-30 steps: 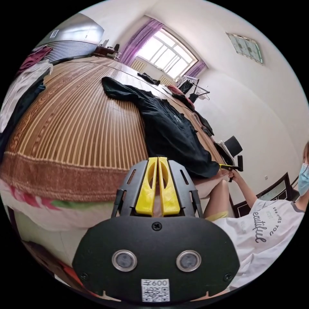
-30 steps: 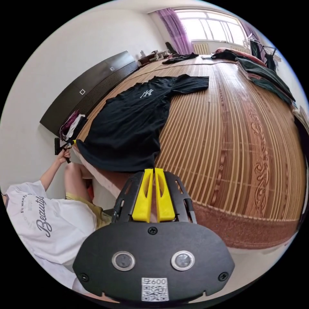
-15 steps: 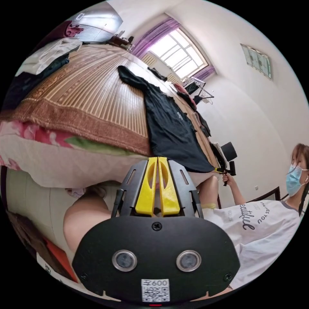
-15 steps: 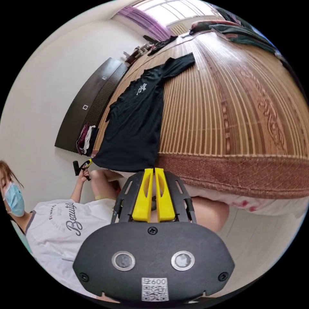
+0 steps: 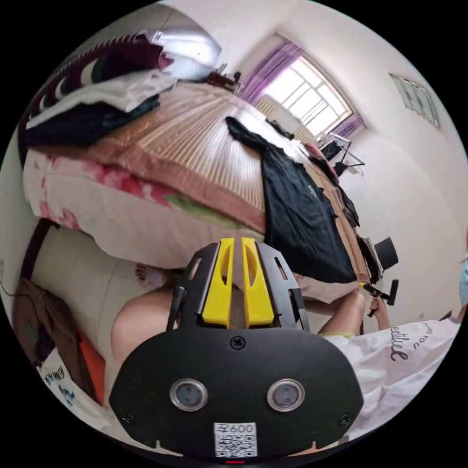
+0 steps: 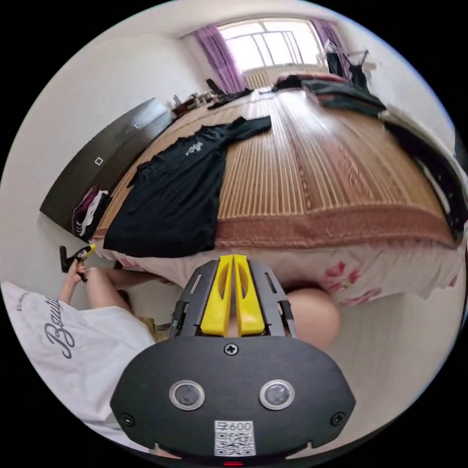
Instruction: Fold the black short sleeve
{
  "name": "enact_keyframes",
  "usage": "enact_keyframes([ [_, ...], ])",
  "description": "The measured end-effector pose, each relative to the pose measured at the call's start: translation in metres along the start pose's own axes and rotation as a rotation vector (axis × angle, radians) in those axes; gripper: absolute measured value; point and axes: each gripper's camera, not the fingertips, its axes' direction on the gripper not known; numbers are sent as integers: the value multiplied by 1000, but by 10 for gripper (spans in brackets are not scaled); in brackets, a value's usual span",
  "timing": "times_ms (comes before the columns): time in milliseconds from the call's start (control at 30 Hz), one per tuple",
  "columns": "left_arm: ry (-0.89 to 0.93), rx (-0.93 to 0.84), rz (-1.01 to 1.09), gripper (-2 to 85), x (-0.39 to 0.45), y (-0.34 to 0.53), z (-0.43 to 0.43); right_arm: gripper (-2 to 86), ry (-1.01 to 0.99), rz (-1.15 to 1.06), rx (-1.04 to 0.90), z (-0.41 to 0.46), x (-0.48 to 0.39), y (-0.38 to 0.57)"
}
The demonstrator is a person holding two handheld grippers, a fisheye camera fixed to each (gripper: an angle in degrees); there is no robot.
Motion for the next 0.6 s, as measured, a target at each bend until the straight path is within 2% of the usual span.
enact_keyframes([
  [33, 19, 36, 63, 11, 20, -5, 6, -8, -15, -22, 78, 1, -16, -9],
  [100, 41, 46, 162, 8, 54, -14, 31, -9, -70, -42, 103, 18, -35, -28],
  [133, 39, 37, 227, 7, 75, -19, 55, -9, -101, -54, 49, 39, -46, -42],
  [233, -19, -58, 298, 6, 100, -25, 127, -9, 21, -148, -152, 92, -79, -55],
  [267, -108, -131, 285, 6, 98, -22, 154, -9, 36, -154, -118, 87, -87, -52],
  [500, -275, -57, 397, 6, 106, 23, 181, -9, 154, -109, -141, 63, -138, -29],
  [600, -293, -63, 379, 6, 102, 29, 190, -9, 170, -85, -262, 60, -154, -36],
])
